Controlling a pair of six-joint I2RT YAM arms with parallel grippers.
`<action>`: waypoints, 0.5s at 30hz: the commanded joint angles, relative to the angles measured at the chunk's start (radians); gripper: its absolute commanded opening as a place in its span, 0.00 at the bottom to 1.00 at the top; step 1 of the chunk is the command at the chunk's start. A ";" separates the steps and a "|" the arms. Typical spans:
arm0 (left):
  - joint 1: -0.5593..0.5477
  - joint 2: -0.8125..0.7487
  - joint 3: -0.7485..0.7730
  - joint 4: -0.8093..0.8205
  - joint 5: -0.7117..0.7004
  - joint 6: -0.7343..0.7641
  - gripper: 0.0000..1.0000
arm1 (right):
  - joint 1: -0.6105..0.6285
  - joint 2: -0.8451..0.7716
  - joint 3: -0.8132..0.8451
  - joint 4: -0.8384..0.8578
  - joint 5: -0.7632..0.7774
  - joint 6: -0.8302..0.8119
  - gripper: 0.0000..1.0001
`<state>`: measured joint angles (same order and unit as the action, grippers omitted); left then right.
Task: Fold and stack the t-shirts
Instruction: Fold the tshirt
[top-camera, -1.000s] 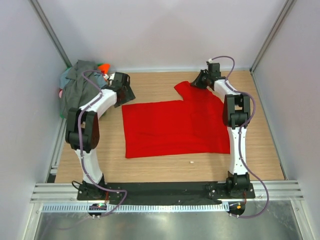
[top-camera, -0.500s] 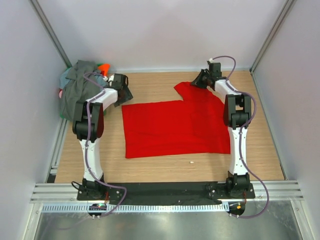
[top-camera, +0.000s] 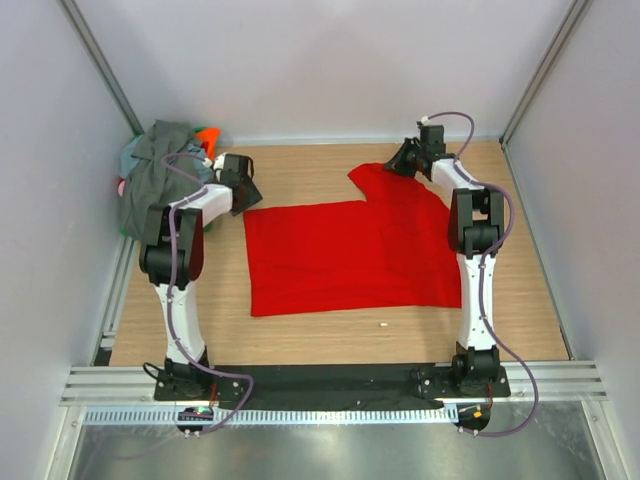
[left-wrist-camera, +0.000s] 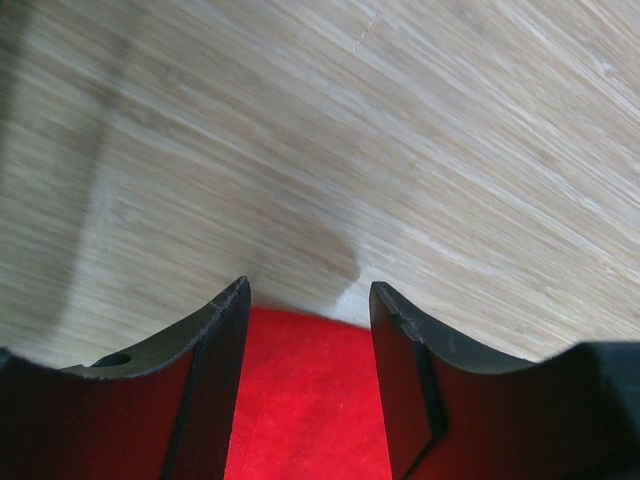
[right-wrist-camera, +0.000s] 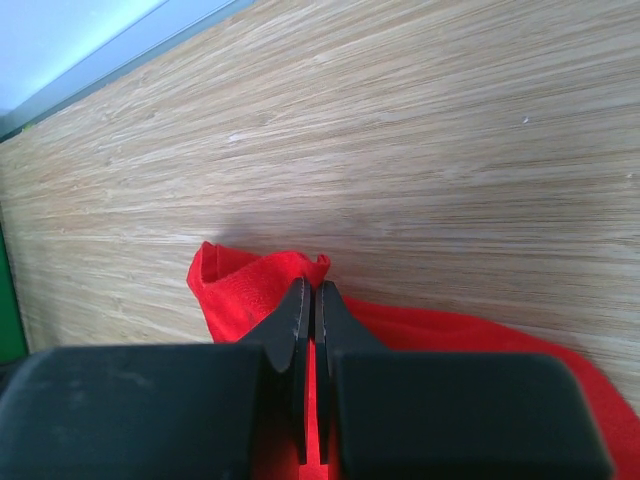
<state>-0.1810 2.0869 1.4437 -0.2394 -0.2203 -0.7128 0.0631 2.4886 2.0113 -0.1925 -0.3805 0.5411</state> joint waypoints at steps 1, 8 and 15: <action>0.000 -0.045 -0.046 -0.040 0.015 -0.034 0.54 | -0.005 -0.073 0.001 0.021 -0.003 0.011 0.01; -0.002 -0.067 -0.078 -0.066 -0.014 -0.043 0.50 | -0.006 -0.071 0.004 0.024 -0.005 0.017 0.02; -0.002 -0.021 -0.042 -0.061 -0.001 -0.024 0.04 | -0.006 -0.060 0.009 0.022 -0.018 0.020 0.02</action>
<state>-0.1810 2.0445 1.3838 -0.2749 -0.2184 -0.7498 0.0612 2.4889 2.0113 -0.1921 -0.3809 0.5537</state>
